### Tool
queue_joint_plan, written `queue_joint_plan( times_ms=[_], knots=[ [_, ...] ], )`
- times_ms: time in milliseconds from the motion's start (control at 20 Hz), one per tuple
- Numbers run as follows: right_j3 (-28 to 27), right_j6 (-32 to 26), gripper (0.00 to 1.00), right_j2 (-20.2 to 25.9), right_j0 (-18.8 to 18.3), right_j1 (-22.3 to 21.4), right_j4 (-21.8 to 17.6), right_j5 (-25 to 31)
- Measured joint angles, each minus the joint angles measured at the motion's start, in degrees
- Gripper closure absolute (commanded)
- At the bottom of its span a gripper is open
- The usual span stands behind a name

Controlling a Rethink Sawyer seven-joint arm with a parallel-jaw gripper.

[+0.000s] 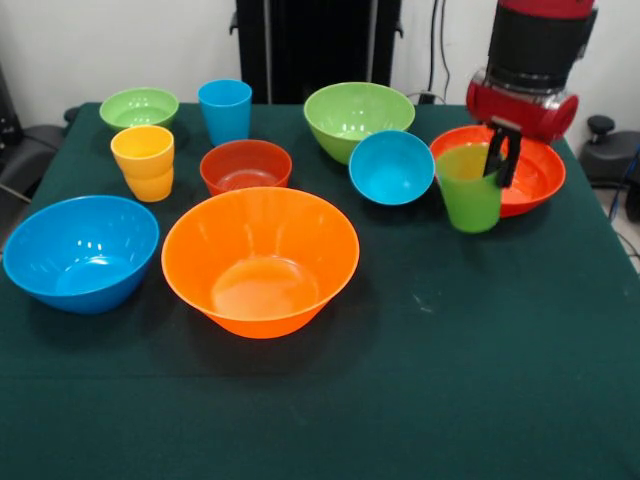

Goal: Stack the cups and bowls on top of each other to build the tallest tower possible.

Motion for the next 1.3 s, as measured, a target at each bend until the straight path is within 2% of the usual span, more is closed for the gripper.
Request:
queue_joint_plan(
  times_ms=[300,550,850,950,1050,1100,1250,1300],
  knots=[
    [0.0,0.0,1.00,-2.9,1.1,-5.1,-1.2,8.1],
    [0.0,0.0,1.00,-5.4,1.9,-8.5,-3.9,9.6],
    [0.7,0.0,1.00,-8.5,1.4,-14.0,-9.5,9.9],
    [1.7,0.0,1.00,-9.4,0.4,-16.6,-12.5,9.9],
    [2.3,0.0,1.00,-9.5,-0.4,-17.7,-13.8,9.9],
    [3.7,0.0,1.00,-9.5,-2.4,-19.7,-16.2,9.8],
    [5.2,0.0,1.00,-9.1,-4.8,-21.2,-17.9,9.2],
    [7.3,0.0,1.00,-8.2,-8.1,-22.6,-19.9,7.7]
  ],
)
